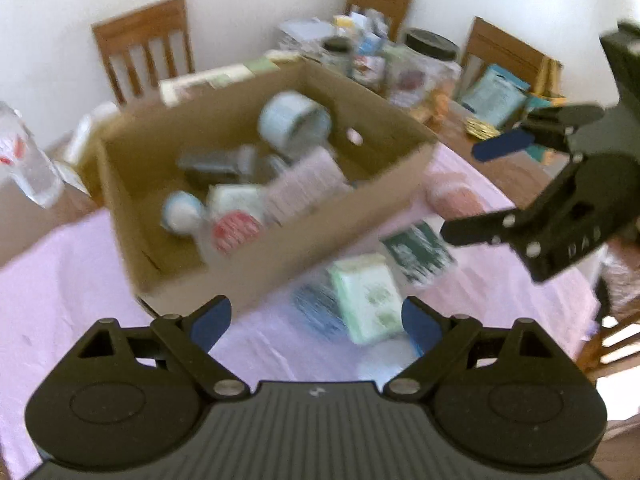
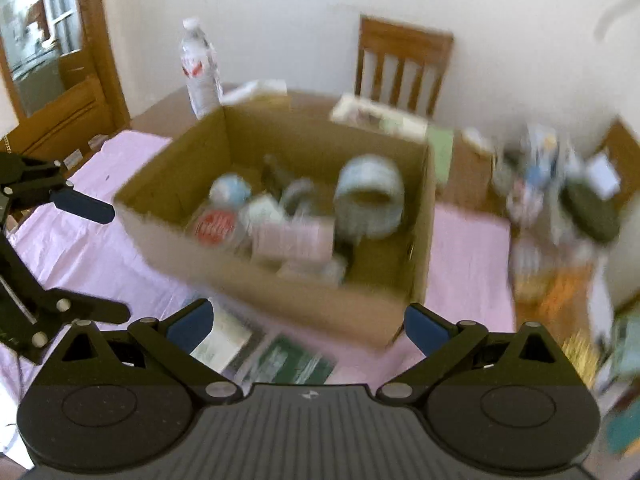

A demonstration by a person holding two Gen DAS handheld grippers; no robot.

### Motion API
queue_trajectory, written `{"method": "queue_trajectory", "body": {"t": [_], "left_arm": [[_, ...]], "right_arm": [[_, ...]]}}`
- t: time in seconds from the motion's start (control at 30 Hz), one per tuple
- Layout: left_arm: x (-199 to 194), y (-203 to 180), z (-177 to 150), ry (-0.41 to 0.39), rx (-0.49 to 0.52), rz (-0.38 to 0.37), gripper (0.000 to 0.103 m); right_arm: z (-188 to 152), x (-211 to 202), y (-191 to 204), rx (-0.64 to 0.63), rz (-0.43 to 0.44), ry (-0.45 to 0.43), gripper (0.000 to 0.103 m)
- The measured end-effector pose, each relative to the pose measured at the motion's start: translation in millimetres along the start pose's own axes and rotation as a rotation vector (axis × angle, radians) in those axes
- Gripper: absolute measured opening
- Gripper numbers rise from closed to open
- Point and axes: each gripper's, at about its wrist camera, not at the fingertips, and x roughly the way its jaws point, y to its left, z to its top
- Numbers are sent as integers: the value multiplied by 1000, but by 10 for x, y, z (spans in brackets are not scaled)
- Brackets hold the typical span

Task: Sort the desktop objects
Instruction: 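Withdraw both tools from the box toward the remaining items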

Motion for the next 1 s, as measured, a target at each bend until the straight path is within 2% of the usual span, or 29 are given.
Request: {"method": "queue_trajectory", "body": {"t": [0.07, 0.17, 0.27, 0.43, 0.83, 1.0], "left_arm": [[28, -46, -67, 13, -12, 22, 92], [28, -83, -148, 17, -37, 1, 92], [46, -116, -224, 26, -46, 14, 92], [61, -158, -312, 44, -72, 1, 92], [79, -194, -398, 70, -105, -9, 92], [83, -199, -395, 77, -105, -18, 92]], "right_arm": [[-174, -18, 39, 22, 11, 1, 103], [-437, -27, 109, 72, 5, 32, 103], [-678, -41, 185, 98, 3, 56, 103], [-956, -49, 298, 122, 23, 89, 103], [-1216, 181, 574, 91, 53, 132, 103], [-1228, 340, 692, 62, 28, 123, 103]]}}
